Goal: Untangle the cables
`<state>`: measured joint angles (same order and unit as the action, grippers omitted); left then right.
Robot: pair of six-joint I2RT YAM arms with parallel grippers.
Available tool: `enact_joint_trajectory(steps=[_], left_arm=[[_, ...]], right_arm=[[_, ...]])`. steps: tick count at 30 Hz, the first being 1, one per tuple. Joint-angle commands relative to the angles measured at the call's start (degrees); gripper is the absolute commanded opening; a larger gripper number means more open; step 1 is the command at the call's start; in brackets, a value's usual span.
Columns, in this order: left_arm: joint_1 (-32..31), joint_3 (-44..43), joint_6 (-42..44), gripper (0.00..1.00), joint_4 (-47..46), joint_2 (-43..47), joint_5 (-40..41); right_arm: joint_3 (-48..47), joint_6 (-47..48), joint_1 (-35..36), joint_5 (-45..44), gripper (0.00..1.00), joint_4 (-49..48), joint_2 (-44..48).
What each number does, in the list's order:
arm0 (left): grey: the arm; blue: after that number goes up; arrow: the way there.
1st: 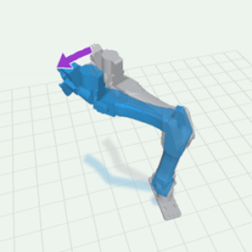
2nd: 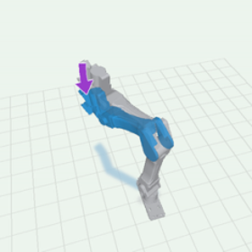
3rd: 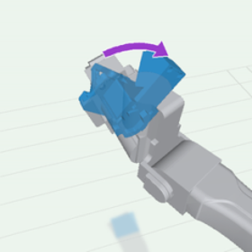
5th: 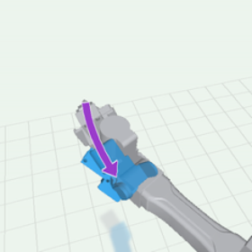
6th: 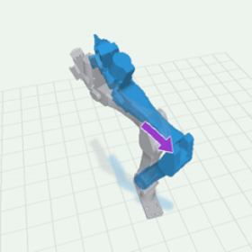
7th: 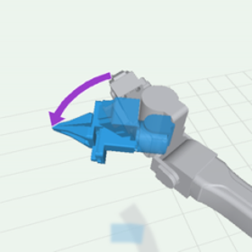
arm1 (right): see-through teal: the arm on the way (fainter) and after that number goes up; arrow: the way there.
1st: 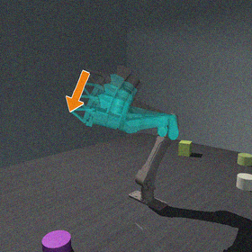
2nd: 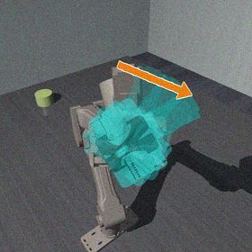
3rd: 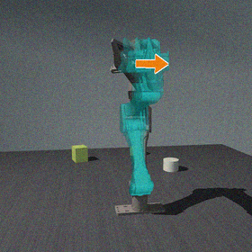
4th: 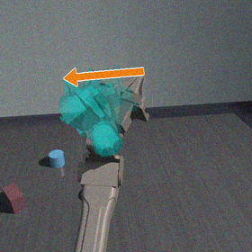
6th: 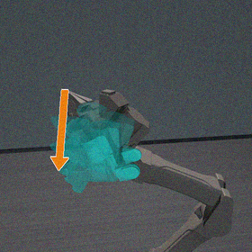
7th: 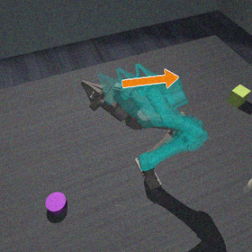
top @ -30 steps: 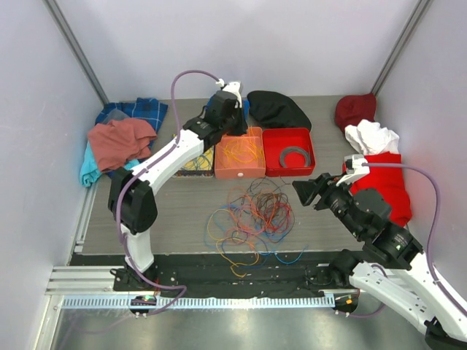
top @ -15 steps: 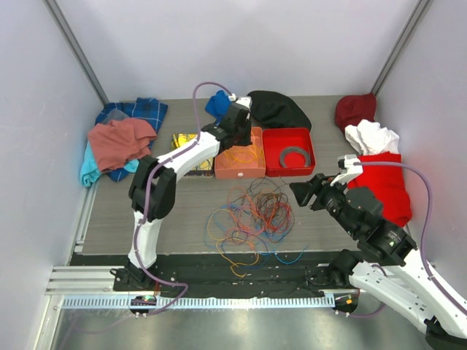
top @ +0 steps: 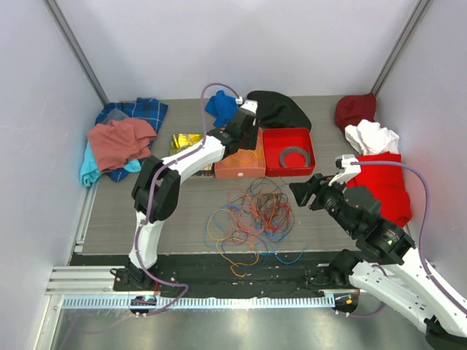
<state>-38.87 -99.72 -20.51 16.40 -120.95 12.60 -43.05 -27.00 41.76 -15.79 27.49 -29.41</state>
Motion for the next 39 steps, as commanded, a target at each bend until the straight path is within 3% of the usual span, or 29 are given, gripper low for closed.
enact_joint_trajectory(steps=[1, 8, 14, 17, 23, 27, 28, 34, 39], left_arm=[[0.29, -1.00, 3.46, 0.59, -1.65, 7.21, 3.13], [-0.32, -0.04, 3.90, 0.67, 3.11, 10.37, 6.82], [1.69, 9.02, 0.05, 0.72, -2.78, 17.85, 13.41], [4.41, 2.97, -1.63, 0.61, 1.52, 13.03, 11.85], [6.18, -7.49, -0.93, 0.30, 3.29, 1.87, 10.78], [6.18, -11.19, -1.19, 0.03, 5.12, -3.85, 8.42], [6.26, -11.28, -1.81, 0.00, 5.30, -4.82, 7.71], [4.78, -4.17, -3.83, 0.00, 1.17, -4.30, 3.93], [4.16, -2.32, -3.48, 0.00, 0.83, -1.94, 6.20]], right_arm=[[-0.19, 1.08, -0.19, -0.65, 0.64, -1.91, -0.82], [-0.11, 0.64, -0.19, -0.21, 0.64, -2.35, -0.74], [0.60, 0.11, -0.27, -0.29, 0.64, -2.44, -0.47], [0.68, -0.15, -0.19, 0.23, 0.64, -2.70, -1.00], [0.60, -0.15, -0.19, 0.06, 0.64, -2.79, -1.27], [0.86, -0.07, -0.19, -0.20, 0.64, -2.35, -1.35], [0.95, 0.11, -0.19, -0.29, 0.64, -2.35, -1.44], [1.30, 0.55, -0.19, -0.65, 0.64, -2.44, -2.41], [1.30, 0.37, -0.19, -0.38, 0.64, -2.70, -2.76]])
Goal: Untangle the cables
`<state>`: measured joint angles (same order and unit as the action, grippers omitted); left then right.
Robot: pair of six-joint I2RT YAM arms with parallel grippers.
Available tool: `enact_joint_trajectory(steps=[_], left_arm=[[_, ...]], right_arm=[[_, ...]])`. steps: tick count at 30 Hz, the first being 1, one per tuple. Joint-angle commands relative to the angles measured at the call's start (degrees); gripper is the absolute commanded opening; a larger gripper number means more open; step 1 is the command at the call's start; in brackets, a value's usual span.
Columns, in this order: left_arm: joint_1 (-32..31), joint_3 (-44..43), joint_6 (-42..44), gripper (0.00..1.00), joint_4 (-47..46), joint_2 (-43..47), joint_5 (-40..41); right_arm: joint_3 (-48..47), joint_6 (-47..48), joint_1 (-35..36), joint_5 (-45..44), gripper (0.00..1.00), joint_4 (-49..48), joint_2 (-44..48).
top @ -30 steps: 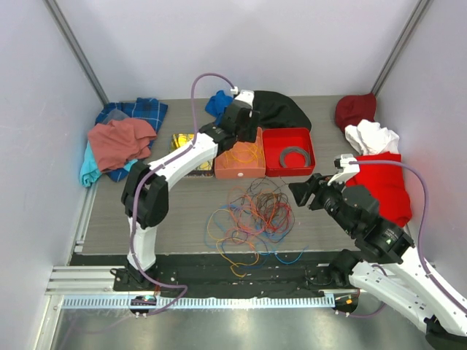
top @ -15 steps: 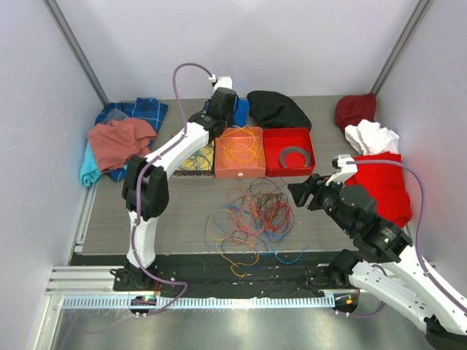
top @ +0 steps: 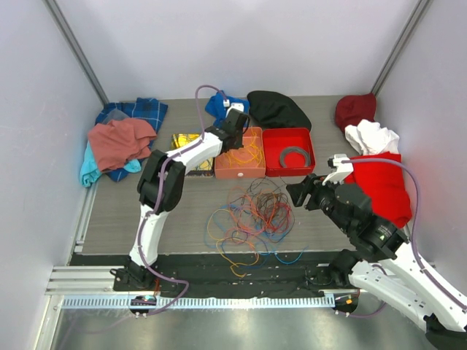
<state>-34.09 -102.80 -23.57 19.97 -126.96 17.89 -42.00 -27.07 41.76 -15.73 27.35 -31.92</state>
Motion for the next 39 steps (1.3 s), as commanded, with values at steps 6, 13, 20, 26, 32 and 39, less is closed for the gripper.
enact_joint_trajectory(steps=[6, 13, 20, 26, 32, 39], left_arm=[[-0.63, 2.34, 2.73, 0.26, -4.76, 12.86, 6.71], [-0.72, 7.96, 2.04, 0.88, -6.08, 26.99, 8.65], [-8.00, 30.70, -4.81, 0.90, -6.77, 44.38, 7.95], [-20.74, 53.82, -19.55, 0.85, -6.70, 55.56, 2.86], [-26.29, 67.72, -27.57, 0.82, -5.47, 67.26, 5.13], [-26.38, 74.06, -30.22, 0.73, -7.03, 72.56, 3.12]], right_arm=[[0.34, -0.52, -0.10, -0.01, 0.64, -2.92, -0.25], [0.69, -1.84, -0.19, 0.52, 0.64, -3.27, 0.37], [2.97, -4.30, -0.19, -2.81, 0.64, -2.66, 2.82], [6.75, -6.94, -0.27, -4.76, 0.63, -2.83, 5.47], [6.93, -7.20, -0.27, -1.59, 0.61, -2.83, 2.31], [7.02, -8.52, -0.19, 1.04, 0.60, -6.08, -2.61]])
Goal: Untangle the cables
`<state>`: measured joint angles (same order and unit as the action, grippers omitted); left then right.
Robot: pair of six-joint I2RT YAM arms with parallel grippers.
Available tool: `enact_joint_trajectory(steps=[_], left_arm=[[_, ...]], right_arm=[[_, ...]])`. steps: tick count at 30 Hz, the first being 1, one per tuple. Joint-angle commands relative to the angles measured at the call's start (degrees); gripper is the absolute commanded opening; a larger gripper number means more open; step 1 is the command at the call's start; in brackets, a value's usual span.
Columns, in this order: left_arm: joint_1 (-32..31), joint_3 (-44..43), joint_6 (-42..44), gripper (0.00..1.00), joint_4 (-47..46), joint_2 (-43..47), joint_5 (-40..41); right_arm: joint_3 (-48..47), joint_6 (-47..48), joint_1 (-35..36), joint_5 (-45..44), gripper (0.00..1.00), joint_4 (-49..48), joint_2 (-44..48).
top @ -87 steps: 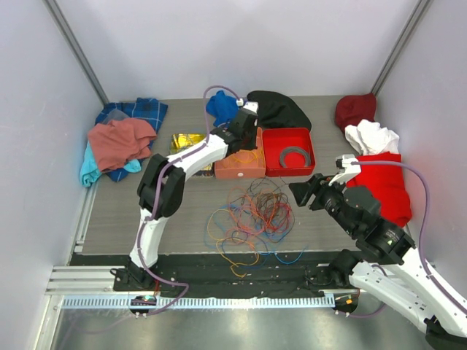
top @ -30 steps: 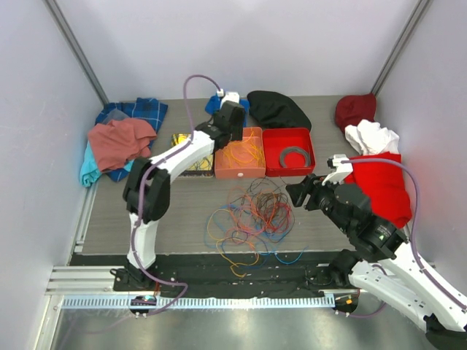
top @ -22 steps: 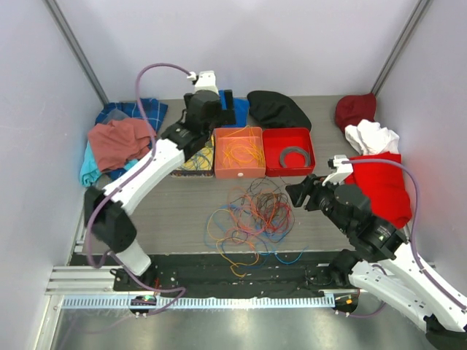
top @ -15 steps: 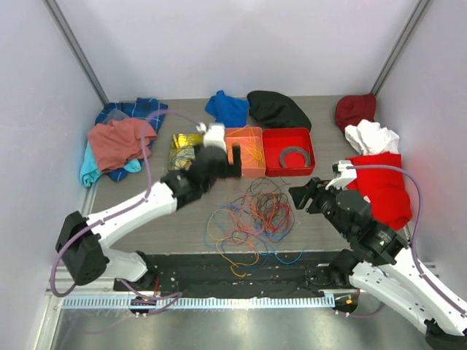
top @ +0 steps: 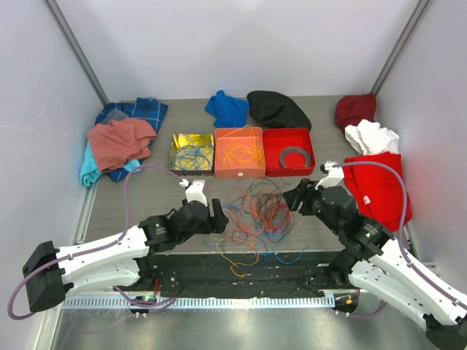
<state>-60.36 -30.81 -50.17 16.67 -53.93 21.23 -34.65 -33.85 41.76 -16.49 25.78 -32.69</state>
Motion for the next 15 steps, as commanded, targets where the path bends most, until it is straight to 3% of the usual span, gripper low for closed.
enact_joint_trajectory(steps=[1, 3, 4, 6, 15], left_arm=[[-0.11, 2.59, -3.62, 0.68, -5.14, -0.99, -0.84], [-0.11, 3.56, -3.79, 0.61, -9.36, -2.31, -2.33], [-0.11, 3.56, -3.88, 0.51, -10.24, -4.41, -2.77], [-0.11, 3.30, -4.66, 0.45, -11.65, -6.44, -3.30], [-0.11, 5.41, -7.22, 0.45, -16.40, -10.57, -1.99]], right_arm=[[-0.33, -1.92, -0.19, 1.99, 0.60, -5.03, -2.03], [-0.33, -2.27, -0.27, 2.52, 0.60, -5.21, -2.56], [-0.50, -2.28, -0.19, 2.52, 0.60, -5.21, -2.82], [-0.76, -2.54, -0.19, 2.60, 0.60, -4.86, -2.73], [-0.85, -2.63, -0.19, 1.46, 0.60, -3.02, 0.08]])
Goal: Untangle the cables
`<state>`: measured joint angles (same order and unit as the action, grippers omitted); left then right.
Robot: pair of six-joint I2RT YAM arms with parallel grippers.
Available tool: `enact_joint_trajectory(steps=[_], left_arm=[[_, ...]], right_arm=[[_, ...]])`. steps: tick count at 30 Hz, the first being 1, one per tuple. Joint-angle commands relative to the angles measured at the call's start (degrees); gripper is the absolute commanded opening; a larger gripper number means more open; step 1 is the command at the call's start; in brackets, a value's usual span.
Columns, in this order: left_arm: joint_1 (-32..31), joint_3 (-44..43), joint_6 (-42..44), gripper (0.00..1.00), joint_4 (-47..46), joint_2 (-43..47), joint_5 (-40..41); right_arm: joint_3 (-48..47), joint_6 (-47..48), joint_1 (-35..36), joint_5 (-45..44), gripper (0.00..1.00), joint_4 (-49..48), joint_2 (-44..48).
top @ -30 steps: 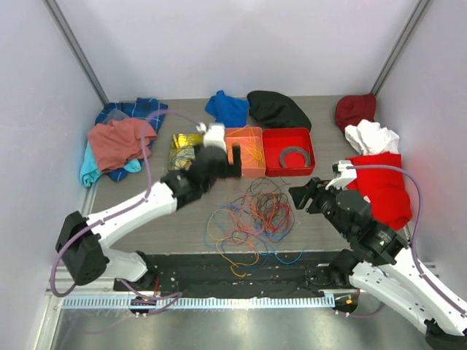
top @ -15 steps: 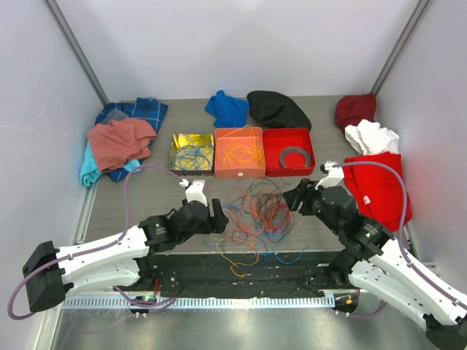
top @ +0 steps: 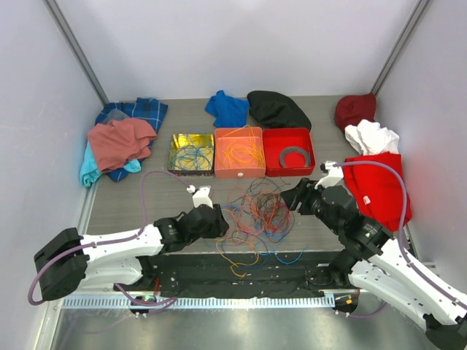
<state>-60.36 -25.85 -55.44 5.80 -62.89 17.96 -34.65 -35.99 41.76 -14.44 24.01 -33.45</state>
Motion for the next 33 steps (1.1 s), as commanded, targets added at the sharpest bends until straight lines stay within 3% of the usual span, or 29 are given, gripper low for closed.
enact_joint_trajectory(steps=[1, 6, 11, 15, 21, 26, 28, 33], left_arm=[[-0.11, 0.36, -2.39, 0.45, -5.54, -2.14, 1.03], [-0.11, 0.36, -3.71, 0.49, -5.54, -2.94, 0.06], [-0.11, 2.64, -4.67, 0.55, -3.44, 2.24, 2.69], [-0.11, 4.22, -6.78, 0.56, 0.96, 5.14, 4.54], [-0.11, 7.48, -9.07, 0.57, 0.52, 7.87, 4.80], [-0.11, 7.65, -8.63, 0.57, 1.05, 8.58, 4.90], [-0.20, 7.83, -7.94, 0.57, 0.00, 8.58, 4.37], [-0.11, 7.21, -5.47, 0.57, -2.37, 7.53, 2.88]], right_arm=[[-1.03, -0.49, -0.19, -0.59, 0.60, -1.16, 0.67], [-1.38, 0.13, -0.27, -0.77, 0.60, -0.81, -0.30], [-0.33, -0.31, -0.27, -0.68, 0.60, -1.60, -0.38], [1.51, -0.92, -0.19, 0.02, 0.60, -2.82, -1.00], [2.49, -1.10, -0.19, 0.90, 0.60, -3.97, -1.70], [2.49, 0.48, -0.01, 9.32, 0.58, -4.93, -4.68], [2.22, 0.83, 1.04, 13.62, 0.57, -6.08, -6.00], [-0.24, 1.80, 9.91, 10.92, 0.58, -4.15, -13.80]])
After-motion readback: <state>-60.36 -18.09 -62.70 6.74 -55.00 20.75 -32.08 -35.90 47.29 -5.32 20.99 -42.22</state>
